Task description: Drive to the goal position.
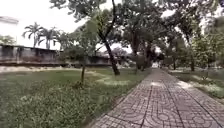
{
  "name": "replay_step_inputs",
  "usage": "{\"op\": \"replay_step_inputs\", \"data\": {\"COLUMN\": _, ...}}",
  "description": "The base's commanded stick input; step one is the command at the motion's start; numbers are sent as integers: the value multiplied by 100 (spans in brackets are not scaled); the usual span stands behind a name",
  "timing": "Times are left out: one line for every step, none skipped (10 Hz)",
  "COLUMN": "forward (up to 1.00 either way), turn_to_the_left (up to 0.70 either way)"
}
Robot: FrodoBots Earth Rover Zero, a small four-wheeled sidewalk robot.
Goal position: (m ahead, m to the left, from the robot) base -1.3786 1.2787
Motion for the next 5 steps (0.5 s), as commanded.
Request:
{"op": "replay_step_inputs", "data": {"forward": 70, "turn_to_the_left": 0}}
{"op": "replay_step_inputs", "data": {"forward": 70, "turn_to_the_left": 0}}
{"op": "replay_step_inputs", "data": {"forward": 70, "turn_to_the_left": 0}}
{"op": "replay_step_inputs", "data": {"forward": 70, "turn_to_the_left": 0}}
{"op": "replay_step_inputs", "data": {"forward": 70, "turn_to_the_left": 0}}
